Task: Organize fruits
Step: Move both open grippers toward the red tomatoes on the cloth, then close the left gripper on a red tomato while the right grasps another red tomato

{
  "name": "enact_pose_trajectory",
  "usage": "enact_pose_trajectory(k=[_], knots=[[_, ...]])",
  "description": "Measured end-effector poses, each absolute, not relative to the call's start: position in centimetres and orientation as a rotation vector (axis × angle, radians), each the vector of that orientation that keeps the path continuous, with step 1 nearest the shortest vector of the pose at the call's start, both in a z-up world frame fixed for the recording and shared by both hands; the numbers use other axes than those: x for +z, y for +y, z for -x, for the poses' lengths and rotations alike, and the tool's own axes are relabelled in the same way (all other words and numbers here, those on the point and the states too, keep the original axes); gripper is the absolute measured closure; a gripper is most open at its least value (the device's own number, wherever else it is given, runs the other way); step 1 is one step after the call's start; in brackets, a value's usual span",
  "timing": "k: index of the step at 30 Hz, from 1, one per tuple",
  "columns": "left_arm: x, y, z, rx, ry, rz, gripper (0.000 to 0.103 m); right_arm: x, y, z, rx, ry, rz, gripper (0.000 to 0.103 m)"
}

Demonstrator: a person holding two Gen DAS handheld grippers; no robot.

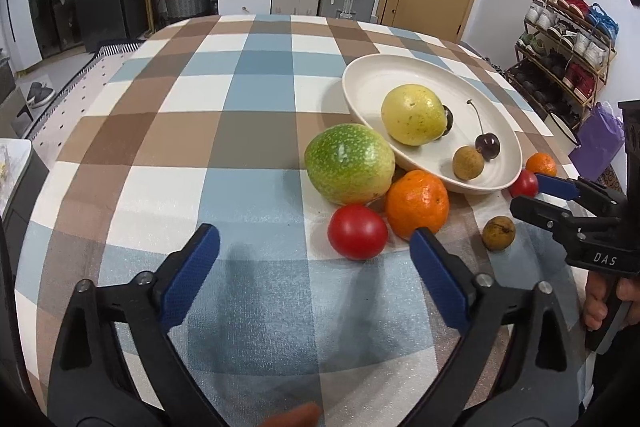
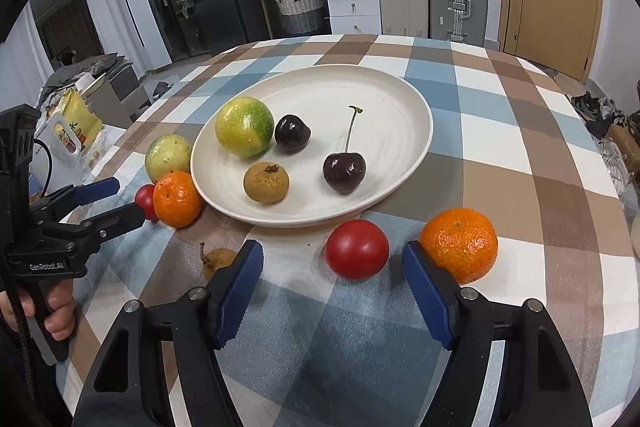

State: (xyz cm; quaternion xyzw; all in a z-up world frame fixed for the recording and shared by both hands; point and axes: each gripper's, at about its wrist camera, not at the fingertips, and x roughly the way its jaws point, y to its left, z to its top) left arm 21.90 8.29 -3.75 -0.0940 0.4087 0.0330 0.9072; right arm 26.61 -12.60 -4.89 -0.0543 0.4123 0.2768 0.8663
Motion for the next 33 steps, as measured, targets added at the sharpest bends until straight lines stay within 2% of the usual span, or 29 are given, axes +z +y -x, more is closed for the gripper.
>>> enact_pose_trajectory(k=[4, 6, 16, 25, 29, 33], knots=[[-4.1, 8.5, -22.2, 0.058, 0.861, 0.208, 0.018, -4.8, -12.4, -26.6, 0.579, 0.858, 0.126, 0.029], [-4.3, 8.5, -22.4, 0.053, 0.873, 0.212, 0.025, -4.9, -12.2, -26.6, 0.577, 0.856, 0.139, 0.031], [-4.4, 8.1, -22.6, 0.037, 0.880, 0.196, 0.030, -5.1, -11.5, -26.8, 0.554, 0.859, 0.189, 0.043], [-4.3, 7.8, -22.4, -0.025, 0.870, 0.205, 0.057, -5.0, -11.3, -26.7, 0.558, 0.859, 0.195, 0.047], [-4.2, 7.5, -22.4, -0.071, 0.867, 0.216, 0.073, -4.9, -11.3, -26.6, 0.558, 0.859, 0.200, 0.048], [-4.2, 7.4, -22.2, -0.066, 0.862, 0.216, 0.073, -5.0, -11.2, -26.5, 0.557, 0.861, 0.203, 0.050]])
